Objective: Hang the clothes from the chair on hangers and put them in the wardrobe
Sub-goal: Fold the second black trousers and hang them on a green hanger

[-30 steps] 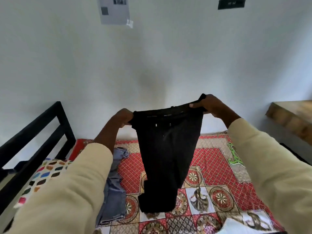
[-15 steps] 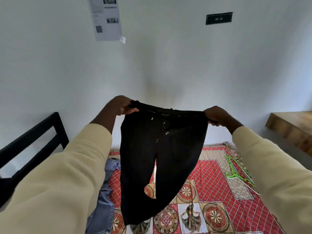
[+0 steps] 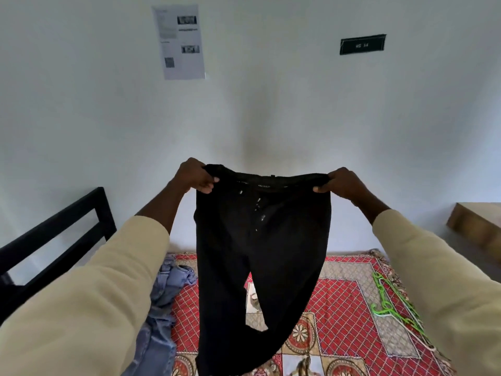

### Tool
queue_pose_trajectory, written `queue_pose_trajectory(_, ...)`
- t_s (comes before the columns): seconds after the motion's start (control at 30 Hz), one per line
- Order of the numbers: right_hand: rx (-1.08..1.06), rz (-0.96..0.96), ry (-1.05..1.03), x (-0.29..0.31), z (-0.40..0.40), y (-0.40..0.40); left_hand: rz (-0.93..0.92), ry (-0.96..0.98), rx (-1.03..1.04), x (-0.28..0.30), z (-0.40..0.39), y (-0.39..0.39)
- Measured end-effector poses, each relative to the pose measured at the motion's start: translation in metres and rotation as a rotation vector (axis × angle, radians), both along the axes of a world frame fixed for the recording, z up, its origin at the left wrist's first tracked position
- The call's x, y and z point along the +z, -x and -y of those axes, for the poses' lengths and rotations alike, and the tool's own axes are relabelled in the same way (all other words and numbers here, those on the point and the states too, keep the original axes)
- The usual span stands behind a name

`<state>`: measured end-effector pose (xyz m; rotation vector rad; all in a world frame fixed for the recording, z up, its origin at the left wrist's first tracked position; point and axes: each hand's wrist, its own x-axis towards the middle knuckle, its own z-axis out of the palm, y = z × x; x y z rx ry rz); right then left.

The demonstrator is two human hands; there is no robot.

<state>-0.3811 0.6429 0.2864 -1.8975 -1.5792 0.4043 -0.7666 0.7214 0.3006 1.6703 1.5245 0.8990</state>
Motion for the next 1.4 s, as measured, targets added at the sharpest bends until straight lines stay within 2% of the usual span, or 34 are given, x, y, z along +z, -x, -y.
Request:
queue_pose_trajectory(0.07,0.113,-0.072,0.014,0.01,0.002,0.005,-0.299,0.048,-0.019,0.014,-0.004,0.007)
queue_pose_trajectory(0.1,0.22,-0.212,0.05,0.016,0.003,0.005,-0.404,0.066,-0.031,0.024,-0.002,0.014)
queue_pose_trajectory(0.13,0.335,-0.424,0.07,0.019,0.007,0.005,-0.415,0.09,-0.047,0.032,-0.003,0.023)
queue_pose_trajectory(0.17,0.386,-0.655,0.058,0.022,0.006,0.005,-0.351,0.1,-0.091,0.04,-0.005,0.032)
queue_pose_trajectory(0.2,0.38,-0.867,0.033,0.02,0.002,0.005,-0.201,0.13,-0.139,0.042,-0.007,0.038)
queue_pose_trajectory(0.23,0.29,-0.964,-0.005,0.015,-0.002,0.01,-0.009,0.163,-0.156,0.037,-0.011,0.039)
queue_pose_trajectory(0.27,0.156,-0.939,-0.031,0.006,-0.012,0.018,0.116,0.164,-0.101,0.027,-0.017,0.037)
queue_pose_trajectory(0.3,-0.005,-0.816,-0.038,-0.003,-0.024,0.028,0.168,0.139,-0.015,0.01,-0.027,0.031)
queue_pose_trajectory(0.37,-0.198,-0.568,-0.015,-0.02,-0.039,0.049,0.139,0.104,0.167,-0.032,-0.043,0.016)
queue_pose_trajectory(0.4,-0.243,-0.527,-0.02,-0.031,-0.047,0.058,0.147,0.112,0.198,-0.051,-0.046,0.009)
queue_pose_trajectory(0.53,-0.396,-0.572,-0.009,-0.074,-0.053,0.081,0.33,0.264,0.246,-0.113,-0.034,-0.008)
queue_pose_trajectory(0.7,-0.51,-0.783,-0.003,-0.126,-0.029,0.122,0.469,0.375,0.22,-0.159,-0.01,-0.03)
queue_pose_trajectory(0.9,-0.289,-0.824,-0.002,-0.15,-0.019,0.165,0.433,0.339,0.134,-0.175,0.012,-0.067)
queue_pose_trajectory(1.0,-0.185,-0.787,-0.056,-0.144,-0.012,0.186,0.401,0.23,0.053,-0.171,0.019,-0.083)
queue_pose_trajectory(1.23,-0.1,-0.787,-0.139,-0.118,-0.002,0.198,0.466,0.021,0.054,-0.146,0.022,-0.087)
queue_pose_trajectory(1.3,-0.048,-0.748,-0.153,-0.112,-0.001,0.2,0.495,-0.002,0.055,-0.14,0.019,-0.087)
queue_pose_trajectory(1.4,0.006,-0.565,-0.191,-0.109,-0.006,0.202,0.513,-0.034,0.031,-0.123,0.017,-0.088)
